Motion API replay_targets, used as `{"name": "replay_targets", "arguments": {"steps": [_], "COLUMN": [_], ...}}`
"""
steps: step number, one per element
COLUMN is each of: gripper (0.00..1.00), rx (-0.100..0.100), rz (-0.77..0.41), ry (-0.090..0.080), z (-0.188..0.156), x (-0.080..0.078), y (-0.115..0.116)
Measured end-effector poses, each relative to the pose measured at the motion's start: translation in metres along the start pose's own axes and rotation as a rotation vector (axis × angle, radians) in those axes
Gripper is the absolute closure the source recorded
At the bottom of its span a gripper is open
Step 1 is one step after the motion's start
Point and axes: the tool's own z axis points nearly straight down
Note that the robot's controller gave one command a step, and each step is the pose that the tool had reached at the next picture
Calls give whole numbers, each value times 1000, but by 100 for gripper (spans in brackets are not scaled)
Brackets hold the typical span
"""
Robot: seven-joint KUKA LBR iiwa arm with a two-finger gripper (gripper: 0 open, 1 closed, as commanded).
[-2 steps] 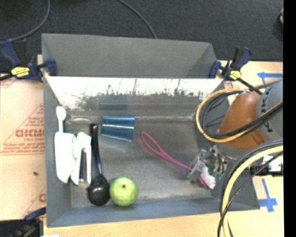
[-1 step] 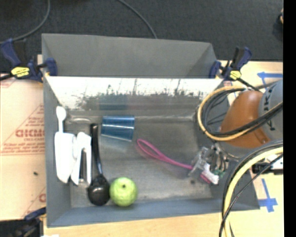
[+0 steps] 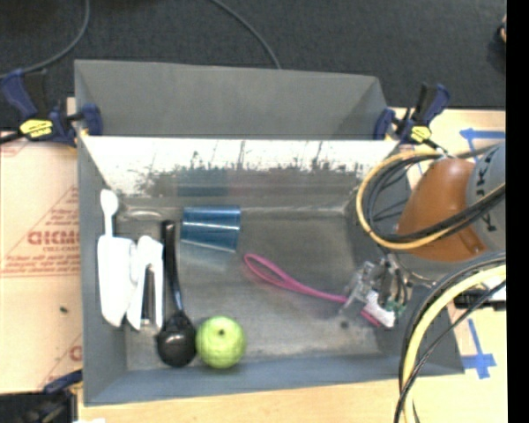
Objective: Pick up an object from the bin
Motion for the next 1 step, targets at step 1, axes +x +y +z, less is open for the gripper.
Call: {"name": "replay_targets", "arguments": {"steps": [1], "gripper": [100], "rx": [-1], "rz": [0], "ry": [-1], "z": [-17], "x": [0], "y": [0]}}
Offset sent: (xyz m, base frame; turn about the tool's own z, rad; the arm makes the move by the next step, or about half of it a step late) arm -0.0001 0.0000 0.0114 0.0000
